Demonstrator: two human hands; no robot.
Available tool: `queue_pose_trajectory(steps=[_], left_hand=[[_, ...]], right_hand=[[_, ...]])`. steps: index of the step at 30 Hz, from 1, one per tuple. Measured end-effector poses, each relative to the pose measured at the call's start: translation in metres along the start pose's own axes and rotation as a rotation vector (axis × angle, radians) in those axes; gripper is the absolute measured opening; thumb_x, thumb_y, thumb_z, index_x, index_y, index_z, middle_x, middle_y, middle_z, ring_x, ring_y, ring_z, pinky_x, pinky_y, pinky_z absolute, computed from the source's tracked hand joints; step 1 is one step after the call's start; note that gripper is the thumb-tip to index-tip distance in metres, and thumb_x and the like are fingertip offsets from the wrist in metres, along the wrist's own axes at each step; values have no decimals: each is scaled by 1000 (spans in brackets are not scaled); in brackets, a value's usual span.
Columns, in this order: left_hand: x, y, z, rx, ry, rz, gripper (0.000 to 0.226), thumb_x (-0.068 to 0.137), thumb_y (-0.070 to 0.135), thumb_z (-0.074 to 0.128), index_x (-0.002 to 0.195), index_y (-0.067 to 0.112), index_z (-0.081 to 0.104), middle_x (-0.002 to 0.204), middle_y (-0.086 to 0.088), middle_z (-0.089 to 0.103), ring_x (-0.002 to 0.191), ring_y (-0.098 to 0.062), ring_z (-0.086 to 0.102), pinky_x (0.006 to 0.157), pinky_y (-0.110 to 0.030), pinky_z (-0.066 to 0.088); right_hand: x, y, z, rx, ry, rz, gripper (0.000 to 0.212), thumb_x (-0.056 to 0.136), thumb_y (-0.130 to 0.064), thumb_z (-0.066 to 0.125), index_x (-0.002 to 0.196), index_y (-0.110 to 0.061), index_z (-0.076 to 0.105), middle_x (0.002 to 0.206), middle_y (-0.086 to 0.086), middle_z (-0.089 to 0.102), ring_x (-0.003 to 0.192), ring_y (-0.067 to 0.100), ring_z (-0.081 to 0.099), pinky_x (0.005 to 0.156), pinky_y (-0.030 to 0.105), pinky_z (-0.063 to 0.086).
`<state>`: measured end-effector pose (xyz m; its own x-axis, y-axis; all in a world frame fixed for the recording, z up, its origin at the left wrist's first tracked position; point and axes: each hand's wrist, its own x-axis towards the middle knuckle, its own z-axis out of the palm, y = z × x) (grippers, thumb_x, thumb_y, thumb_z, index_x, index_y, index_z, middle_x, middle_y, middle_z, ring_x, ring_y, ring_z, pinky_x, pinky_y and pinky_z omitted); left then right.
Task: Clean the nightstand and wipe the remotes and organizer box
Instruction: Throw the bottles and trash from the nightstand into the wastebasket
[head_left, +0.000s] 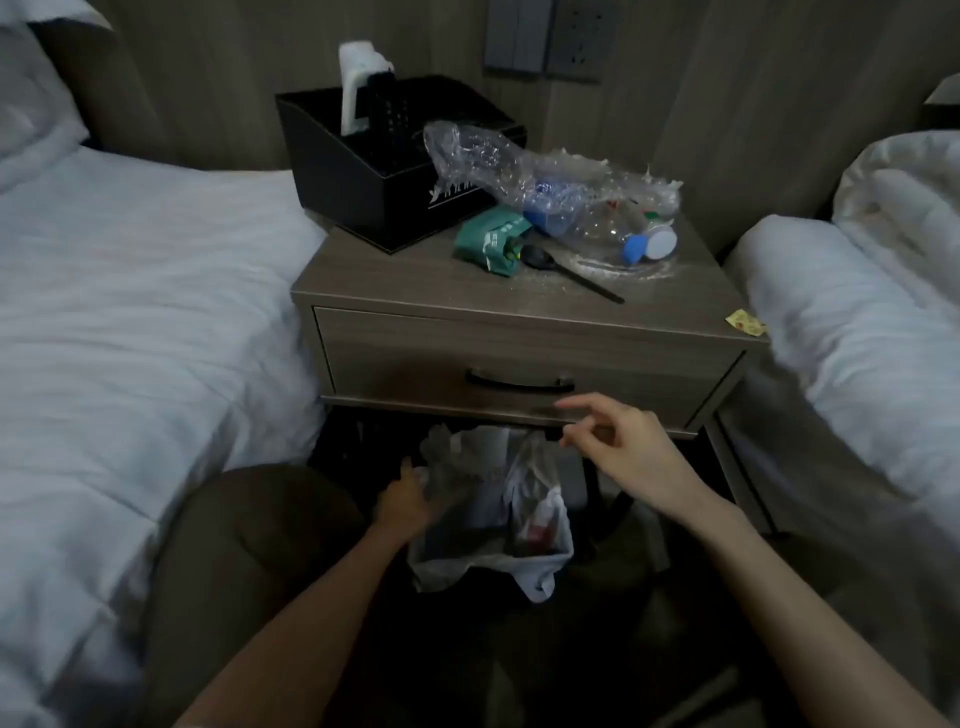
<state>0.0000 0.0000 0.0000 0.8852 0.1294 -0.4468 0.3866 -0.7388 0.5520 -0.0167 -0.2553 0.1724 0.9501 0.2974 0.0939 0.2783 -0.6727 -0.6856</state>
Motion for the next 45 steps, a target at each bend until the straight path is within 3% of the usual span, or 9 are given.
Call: queue_pose_trajectory(steps=[3,10,16,19,23,27,33,39,45], left_hand=[[5,-3,6,63,71,39,76,96,28,54,153,5,9,136,-21,52,120,-38,54,93,-38,46],[10,-9,8,110,48,50,69,98,24,51,153,7,12,144,-17,46,126,-35,50,98,-34,41],[10,0,7,-181,-110,26,71,96,22,56,154,15,15,150,-13,38,136,-34,40,110,-35,34],[7,5,14,-384,-150,26,96,72,45,68,151,15,23,150,-15,38,135,-33,41,113,-39,33],[9,6,21,-276,-112,44,68,95,24,58,152,16,23,149,-15,40,134,-33,42,110,-38,36],[-4,19,5,-129,-99,81,75,91,38,59,153,18,21,149,-16,40,134,-34,43,107,-37,39],[-56,52,-49,181,207,360,53,95,36,53,145,25,40,136,-10,52,120,-29,54,94,-39,49],[-104,92,-125,133,614,717,37,94,27,55,131,24,56,121,-1,63,111,-24,58,90,-39,51],[-85,140,-164,117,682,847,41,95,26,54,136,20,52,128,0,57,119,-21,47,99,-31,36]], right_hand=[[7,13,4,22,-18,28,26,93,-19,62,118,-27,62,81,-12,73,71,-3,65,66,11,48],[19,32,15,67,-8,43,26,94,-17,60,118,-26,62,83,-12,73,75,0,67,67,12,47],[17,30,15,70,28,-8,28,94,-16,60,121,-26,61,83,-12,73,71,-4,65,64,7,44],[11,31,12,78,47,-8,28,95,-15,59,120,-26,60,82,-12,73,61,-7,61,58,5,40],[4,31,11,63,77,9,27,95,-18,59,119,-28,61,82,-15,73,66,-2,64,60,9,44],[-4,25,8,66,76,0,27,95,-17,58,121,-25,61,83,-13,73,61,-2,60,56,7,39],[-12,2,-6,60,122,-42,28,95,-17,58,122,-24,62,86,-11,73,61,-3,60,61,9,42],[-8,-31,-34,93,268,-140,29,93,-16,60,120,-25,63,86,-16,72,83,3,68,82,30,54],[30,-58,-65,30,393,-208,29,92,-18,62,119,-27,64,93,-16,69,78,3,65,77,30,55]])
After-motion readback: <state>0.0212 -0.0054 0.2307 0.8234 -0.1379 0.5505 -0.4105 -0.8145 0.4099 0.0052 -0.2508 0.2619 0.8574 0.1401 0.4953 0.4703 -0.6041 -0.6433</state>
